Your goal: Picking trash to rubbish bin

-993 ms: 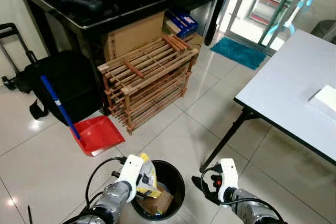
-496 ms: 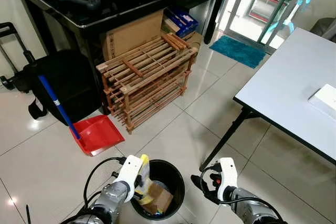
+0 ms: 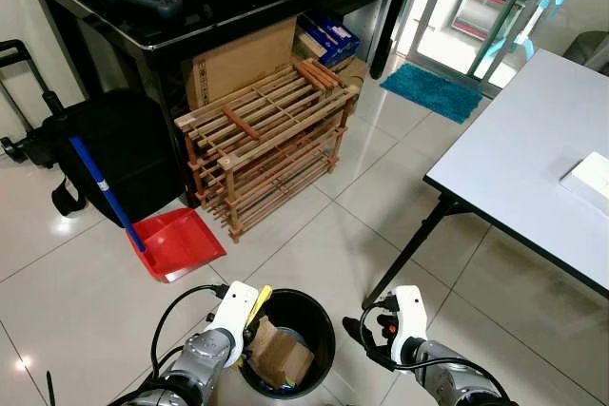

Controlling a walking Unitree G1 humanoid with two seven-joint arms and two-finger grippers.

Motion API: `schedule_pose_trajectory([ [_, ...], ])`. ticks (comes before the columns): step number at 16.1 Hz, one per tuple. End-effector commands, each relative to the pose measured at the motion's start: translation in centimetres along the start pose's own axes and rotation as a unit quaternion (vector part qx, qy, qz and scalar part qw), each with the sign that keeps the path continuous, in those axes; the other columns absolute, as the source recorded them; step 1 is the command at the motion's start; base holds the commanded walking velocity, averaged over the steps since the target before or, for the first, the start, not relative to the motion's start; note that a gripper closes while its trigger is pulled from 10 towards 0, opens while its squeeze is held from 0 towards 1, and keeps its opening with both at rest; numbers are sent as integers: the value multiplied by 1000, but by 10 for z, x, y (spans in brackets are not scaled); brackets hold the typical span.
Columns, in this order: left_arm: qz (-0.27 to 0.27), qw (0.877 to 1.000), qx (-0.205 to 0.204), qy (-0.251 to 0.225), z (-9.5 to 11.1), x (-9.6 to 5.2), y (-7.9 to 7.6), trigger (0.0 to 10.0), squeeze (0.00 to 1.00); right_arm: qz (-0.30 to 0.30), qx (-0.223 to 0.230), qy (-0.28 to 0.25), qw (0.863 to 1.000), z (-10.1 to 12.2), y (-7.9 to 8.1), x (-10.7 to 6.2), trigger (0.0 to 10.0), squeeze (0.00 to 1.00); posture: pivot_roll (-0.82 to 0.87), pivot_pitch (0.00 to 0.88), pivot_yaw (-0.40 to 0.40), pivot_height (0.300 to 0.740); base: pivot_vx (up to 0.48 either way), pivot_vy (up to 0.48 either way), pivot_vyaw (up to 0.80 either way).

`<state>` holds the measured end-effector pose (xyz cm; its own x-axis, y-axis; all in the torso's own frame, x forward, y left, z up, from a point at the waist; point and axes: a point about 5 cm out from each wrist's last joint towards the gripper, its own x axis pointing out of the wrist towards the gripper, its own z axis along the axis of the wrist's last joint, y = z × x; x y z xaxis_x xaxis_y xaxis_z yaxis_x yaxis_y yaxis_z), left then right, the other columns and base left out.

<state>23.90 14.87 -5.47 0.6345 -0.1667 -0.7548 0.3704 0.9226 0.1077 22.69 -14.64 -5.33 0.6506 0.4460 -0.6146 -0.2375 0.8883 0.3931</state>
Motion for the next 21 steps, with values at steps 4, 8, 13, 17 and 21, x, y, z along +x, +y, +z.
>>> schedule_pose_trajectory([
  [4, 4, 1000, 5, 8, -3, 0, -2, 10000, 0, -4, 1, -8, 1000, 2, -2, -1, 10000, 0, -36, 103, -92, 740, 0, 0, 0],
  [8, -2, 1000, 19, 16, -5, 0, -2, 10000, 0, -5, 2, -8, 1000, 1, -2, -2, 10000, 0, -41, 108, -87, 740, 0, 0, 0],
  [13, -11, 999, 43, 19, -5, 0, -3, 10000, 1000, -5, 2, -5, 1000, -1, -2, -2, 10000, 0, -39, 109, -86, 740, 0, 0, 0],
  [17, -2, 1000, -3, 12, -2, 0, -2, 10000, 1000, -5, 3, -6, 1000, -2, -1, -1, 10000, 0, -40, 108, -84, 740, 0, 0, 0],
  [21, 6, 999, -42, 2, 1, 0, 2, 10000, 1000, -6, 1, -6, 1000, -2, -1, -1, 10000, 0, -41, 108, -83, 740, 0, 0, 0],
])
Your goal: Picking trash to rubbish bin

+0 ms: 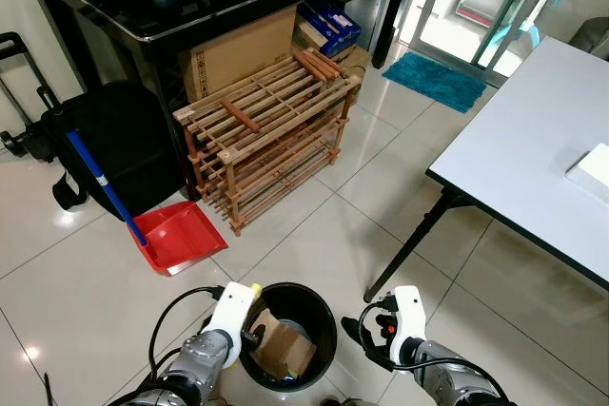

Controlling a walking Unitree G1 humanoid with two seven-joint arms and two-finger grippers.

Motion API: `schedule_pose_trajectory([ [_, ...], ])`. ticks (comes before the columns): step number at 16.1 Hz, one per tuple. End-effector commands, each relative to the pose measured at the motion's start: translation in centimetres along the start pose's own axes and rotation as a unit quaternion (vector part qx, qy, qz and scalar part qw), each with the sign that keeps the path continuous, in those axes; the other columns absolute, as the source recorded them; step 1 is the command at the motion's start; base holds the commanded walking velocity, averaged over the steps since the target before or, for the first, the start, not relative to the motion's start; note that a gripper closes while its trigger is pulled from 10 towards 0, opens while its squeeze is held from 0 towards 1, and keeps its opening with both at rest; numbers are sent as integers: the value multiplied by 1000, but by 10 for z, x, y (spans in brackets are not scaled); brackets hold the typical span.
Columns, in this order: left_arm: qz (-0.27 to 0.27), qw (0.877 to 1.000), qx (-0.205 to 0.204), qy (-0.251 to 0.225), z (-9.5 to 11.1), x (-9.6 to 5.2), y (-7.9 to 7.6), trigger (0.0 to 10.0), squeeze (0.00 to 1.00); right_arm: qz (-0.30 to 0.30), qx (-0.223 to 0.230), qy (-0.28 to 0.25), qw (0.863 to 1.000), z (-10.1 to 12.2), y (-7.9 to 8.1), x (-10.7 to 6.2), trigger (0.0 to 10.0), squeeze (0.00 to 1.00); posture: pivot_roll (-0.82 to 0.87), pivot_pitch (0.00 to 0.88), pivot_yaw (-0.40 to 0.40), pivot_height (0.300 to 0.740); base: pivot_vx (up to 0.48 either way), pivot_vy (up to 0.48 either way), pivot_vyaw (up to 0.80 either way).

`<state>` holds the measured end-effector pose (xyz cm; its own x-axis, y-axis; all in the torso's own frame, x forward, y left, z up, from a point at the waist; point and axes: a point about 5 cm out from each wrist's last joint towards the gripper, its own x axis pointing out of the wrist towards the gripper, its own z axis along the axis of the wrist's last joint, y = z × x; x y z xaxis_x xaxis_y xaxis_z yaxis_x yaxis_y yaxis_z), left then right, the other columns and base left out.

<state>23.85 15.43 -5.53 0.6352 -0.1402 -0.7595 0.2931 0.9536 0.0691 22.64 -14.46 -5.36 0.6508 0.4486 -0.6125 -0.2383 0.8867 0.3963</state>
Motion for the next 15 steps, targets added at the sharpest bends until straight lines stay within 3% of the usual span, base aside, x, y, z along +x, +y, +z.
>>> schedule_pose_trajectory([
  [1, 1, 999, -32, -6, 5, 1, 1, 10000, 1000, -8, 1, -6, 1000, -1, -3, -2, 10000, 0, -41, 108, -82, 740, 0, 0, 0],
  [2, 5, 999, -50, -8, 6, 1, 2, 10000, 1000, -8, 1, -6, 1000, -1, -3, -2, 10000, 0, -39, 107, -82, 740, 0, 0, 0],
  [3, 11, 1000, -21, -5, 6, 1, 4, 10000, 1000, -7, 1, -6, 1000, -1, -3, -2, 10000, 0, -40, 108, -82, 740, 0, 0, 0],
  [4, 18, 999, 37, -10, 8, 0, 4, 10000, 0, -7, 0, -6, 1000, -1, -3, -2, 10000, 0, -39, 107, -83, 740, 0, 0, 0],
  [5, 17, 997, 69, -15, 9, 1, 3, 10000, 0, -7, 0, -6, 1000, -1, -3, -2, 10000, 0, -38, 107, -82, 740, 0, 0, 0],
  [8, -1, 997, 74, -27, 14, 2, -3, 10000, 0, -7, -1, -6, 1000, -1, -2, -2, 10000, 0, -42, 105, -81, 740, 0, 0, 0],
  [11, -63, 984, 163, -36, 18, 3, -20, 10000, 0, -6, -2, -5, 1000, -2, -1, -2, 10000, 0, -46, 110, -79, 740, 0, 0, 0],
  [15, -84, 978, 187, -29, 22, 4, -28, 10000, 0, -2, -3, -10, 1000, -4, 0, -2, 10000, 0, -71, 127, -71, 740, 0, 0, 0],
])
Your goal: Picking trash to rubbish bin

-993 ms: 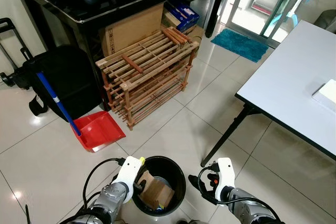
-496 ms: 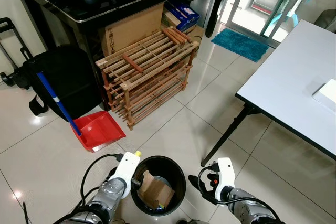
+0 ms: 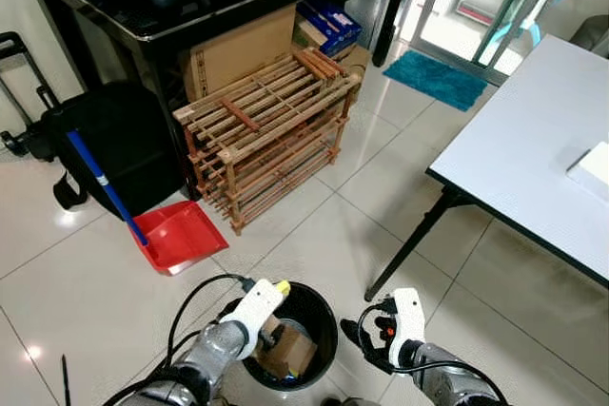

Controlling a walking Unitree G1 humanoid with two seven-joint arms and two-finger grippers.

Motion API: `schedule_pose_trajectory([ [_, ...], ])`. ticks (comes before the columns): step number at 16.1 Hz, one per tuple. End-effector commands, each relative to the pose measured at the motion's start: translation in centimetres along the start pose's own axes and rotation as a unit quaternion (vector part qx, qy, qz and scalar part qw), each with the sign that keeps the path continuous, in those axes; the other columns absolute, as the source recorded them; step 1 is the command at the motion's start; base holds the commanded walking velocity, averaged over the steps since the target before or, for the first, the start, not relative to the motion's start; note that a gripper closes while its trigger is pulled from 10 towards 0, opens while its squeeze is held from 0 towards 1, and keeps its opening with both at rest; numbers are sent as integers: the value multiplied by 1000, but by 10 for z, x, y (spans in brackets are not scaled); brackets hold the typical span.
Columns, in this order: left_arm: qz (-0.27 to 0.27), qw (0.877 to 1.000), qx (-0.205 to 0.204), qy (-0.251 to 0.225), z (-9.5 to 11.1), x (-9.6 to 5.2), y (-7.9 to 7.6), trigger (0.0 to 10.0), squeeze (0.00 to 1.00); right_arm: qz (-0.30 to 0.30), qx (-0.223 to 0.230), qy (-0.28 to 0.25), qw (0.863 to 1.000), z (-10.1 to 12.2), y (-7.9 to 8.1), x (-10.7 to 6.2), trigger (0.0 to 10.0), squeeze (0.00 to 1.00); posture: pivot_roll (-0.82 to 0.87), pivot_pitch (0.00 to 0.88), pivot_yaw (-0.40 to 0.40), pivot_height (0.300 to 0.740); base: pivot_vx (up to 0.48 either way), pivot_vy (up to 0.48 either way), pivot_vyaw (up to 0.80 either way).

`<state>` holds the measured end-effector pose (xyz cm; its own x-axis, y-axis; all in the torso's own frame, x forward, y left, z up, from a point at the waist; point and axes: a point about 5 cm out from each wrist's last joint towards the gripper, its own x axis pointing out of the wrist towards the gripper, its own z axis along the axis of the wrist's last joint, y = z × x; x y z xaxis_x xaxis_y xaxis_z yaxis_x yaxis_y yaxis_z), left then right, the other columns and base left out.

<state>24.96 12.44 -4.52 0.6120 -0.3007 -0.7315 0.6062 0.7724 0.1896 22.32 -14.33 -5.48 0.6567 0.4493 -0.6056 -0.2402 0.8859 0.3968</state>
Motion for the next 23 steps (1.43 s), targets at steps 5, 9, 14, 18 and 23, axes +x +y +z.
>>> schedule_pose_trajectory([
  [5, -43, 998, 40, 14, 1, 2, -10, 10000, 0, -1, -3, -15, 1000, -3, -4, -6, 10000, 0, -106, 164, -70, 740, 0, 0, 0],
  [9, -81, 994, 72, 26, -4, 2, -20, 10000, 0, 7, -3, -21, 1000, -16, 0, -13, 10000, 0, -145, 242, -60, 740, 0, 0, 0],
  [14, -106, 986, 123, 38, -12, 0, -28, 10000, 0, 18, -1, -33, 999, -25, 11, -20, 10000, 0, -164, 314, -46, 740, 0, 0, 0],
  [18, -85, 988, 120, 38, -13, 0, -22, 10000, 0, 18, -3, -49, 999, -18, 13, -25, 10000, 0, -168, 319, -48, 740, 0, 0, 0],
  [23, 120, 990, -38, -56, 14, -8, 40, 10000, 0, -21, -13, -56, 998, -3, 1, -19, 10000, 0, -108, 244, -47, 740, 0, 0, 0],
])
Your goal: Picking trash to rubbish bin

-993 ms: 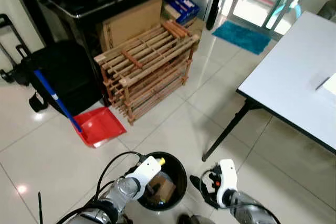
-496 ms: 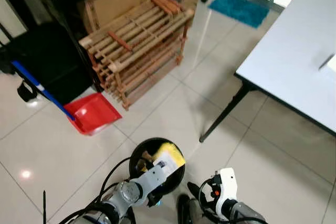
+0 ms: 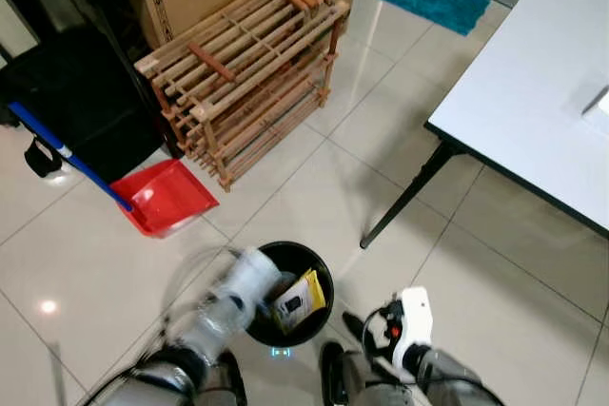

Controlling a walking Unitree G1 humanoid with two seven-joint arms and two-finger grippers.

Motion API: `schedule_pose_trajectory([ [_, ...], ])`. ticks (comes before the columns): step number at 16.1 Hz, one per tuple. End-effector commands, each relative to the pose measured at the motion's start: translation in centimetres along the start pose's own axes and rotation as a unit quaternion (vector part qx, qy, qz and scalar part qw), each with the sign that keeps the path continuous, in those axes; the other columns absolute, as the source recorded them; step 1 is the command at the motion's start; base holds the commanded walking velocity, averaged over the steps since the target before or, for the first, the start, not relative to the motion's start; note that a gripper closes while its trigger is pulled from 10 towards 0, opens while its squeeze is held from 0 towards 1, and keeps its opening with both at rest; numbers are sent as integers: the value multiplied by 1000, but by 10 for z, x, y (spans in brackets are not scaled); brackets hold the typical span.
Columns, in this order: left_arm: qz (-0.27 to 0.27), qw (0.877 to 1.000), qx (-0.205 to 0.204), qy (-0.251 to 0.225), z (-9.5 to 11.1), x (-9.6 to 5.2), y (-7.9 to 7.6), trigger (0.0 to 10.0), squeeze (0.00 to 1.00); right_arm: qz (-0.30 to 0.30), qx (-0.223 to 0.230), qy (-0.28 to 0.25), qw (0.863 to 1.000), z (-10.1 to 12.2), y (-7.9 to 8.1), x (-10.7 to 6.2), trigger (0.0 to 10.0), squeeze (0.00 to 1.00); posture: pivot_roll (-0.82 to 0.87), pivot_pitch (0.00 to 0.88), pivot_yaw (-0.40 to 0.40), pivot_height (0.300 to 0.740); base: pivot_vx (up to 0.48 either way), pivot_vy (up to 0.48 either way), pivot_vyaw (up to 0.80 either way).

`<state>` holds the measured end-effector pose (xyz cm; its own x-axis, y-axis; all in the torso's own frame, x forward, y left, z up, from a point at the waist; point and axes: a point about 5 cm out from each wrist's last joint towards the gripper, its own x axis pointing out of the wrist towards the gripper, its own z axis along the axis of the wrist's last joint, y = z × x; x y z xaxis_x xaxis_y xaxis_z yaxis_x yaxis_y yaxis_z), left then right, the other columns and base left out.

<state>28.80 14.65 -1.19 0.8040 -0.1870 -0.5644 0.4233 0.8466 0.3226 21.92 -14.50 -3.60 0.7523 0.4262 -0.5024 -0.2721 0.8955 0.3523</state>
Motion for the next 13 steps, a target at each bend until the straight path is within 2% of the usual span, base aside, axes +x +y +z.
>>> schedule_pose_trajectory([
  [1, 38, 998, -44, 20, -21, -7, 6, 10000, 0, -29, 9, 17, 999, -8, -8, -2, 10000, 0, -87, 212, -44, 740, 0, 0, 0],
  [4, 82, 995, -55, 27, -35, -15, 19, 10000, 0, -51, 3, 15, 999, 0, -12, 4, 10000, 0, -60, 174, -46, 740, 0, 0, 0],
  [5, 103, 992, -62, 34, -44, -20, 24, 10000, 0, -85, -4, 9, 996, 7, -18, 8, 10000, 0, -41, 142, -49, 740, 0, 0, 0],
  [6, 127, 987, -87, 43, -52, -24, 28, 10000, 0, -119, -13, 7, 993, 13, -25, 10, 10000, 0, -32, 119, -52, 740, 0, 0, 0],
  [7, 142, 983, -105, 42, -54, -25, 31, 10000, 0, -127, -20, 6, 992, 17, -27, 12, 10000, 0, -20, 97, -57, 740, 0, 0, 0],
  [10, 152, 981, -110, 40, -54, -26, 32, 10000, 0, -128, -22, 8, 991, 20, -26, 15, 10000, 0, -10, 72, -64, 740, 0, 0, 0],
  [11, 161, 979, -121, 37, -49, -23, 32, 10000, 0, -132, -28, 12, 991, 21, -25, 17, 10000, 0, 5, 36, -72, 740, 0, 0, 0],
  [13, 166, 976, -137, 31, -44, -21, 31, 10000, 0, -140, -30, 14, 990, 22, -24, 20, 10000, 0, 3, 21, -71, 740, 0, 0, 0],
])
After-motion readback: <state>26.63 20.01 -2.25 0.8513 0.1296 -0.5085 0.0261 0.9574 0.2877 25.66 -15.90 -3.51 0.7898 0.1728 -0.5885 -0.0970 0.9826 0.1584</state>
